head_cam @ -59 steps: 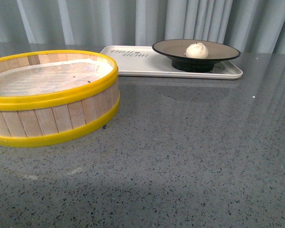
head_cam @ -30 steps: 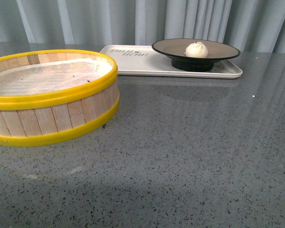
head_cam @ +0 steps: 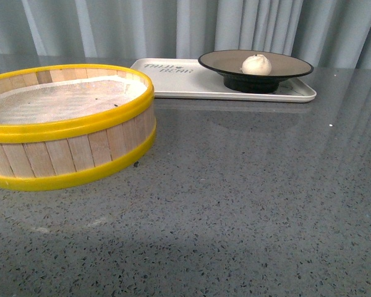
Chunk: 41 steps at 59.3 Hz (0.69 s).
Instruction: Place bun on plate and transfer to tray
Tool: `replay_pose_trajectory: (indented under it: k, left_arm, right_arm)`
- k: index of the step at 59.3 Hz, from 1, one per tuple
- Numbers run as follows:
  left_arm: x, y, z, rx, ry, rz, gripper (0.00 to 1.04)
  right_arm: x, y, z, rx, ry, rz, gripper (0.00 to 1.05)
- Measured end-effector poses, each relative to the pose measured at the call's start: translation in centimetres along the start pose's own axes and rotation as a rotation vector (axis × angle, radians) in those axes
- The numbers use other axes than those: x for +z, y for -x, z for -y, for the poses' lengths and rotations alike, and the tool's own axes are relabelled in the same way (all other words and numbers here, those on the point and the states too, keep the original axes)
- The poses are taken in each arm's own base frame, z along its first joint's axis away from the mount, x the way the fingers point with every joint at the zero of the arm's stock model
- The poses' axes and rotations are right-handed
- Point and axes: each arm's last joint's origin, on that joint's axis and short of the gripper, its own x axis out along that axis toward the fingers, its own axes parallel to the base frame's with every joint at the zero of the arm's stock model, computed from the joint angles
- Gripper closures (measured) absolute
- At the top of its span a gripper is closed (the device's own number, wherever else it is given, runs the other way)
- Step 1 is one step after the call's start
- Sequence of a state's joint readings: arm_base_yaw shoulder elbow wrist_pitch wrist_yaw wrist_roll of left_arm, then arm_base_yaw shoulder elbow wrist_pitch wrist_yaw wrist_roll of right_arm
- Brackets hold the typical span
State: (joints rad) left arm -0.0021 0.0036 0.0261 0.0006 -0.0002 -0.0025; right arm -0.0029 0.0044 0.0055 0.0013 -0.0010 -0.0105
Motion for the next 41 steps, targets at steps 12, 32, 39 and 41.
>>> replay_pose_trajectory:
  k: [12,32,39,41]
  left_arm:
    - [0.0,0.0,0.0,0.0,0.0,0.0,0.07]
    - [0.0,0.0,0.0,0.0,0.0,0.0,0.07]
    - [0.0,0.0,0.0,0.0,0.0,0.0,0.07]
    - [0.0,0.0,0.0,0.0,0.0,0.0,0.07]
  right_arm:
    - [0.0,0.0,0.0,0.0,-0.002,0.0,0.07]
    - [0.0,0.0,0.0,0.0,-0.003,0.0,0.08]
    - [0.0,0.0,0.0,0.0,-0.003,0.0,0.08]
    - [0.0,0.0,0.0,0.0,-0.003,0.0,0.08]
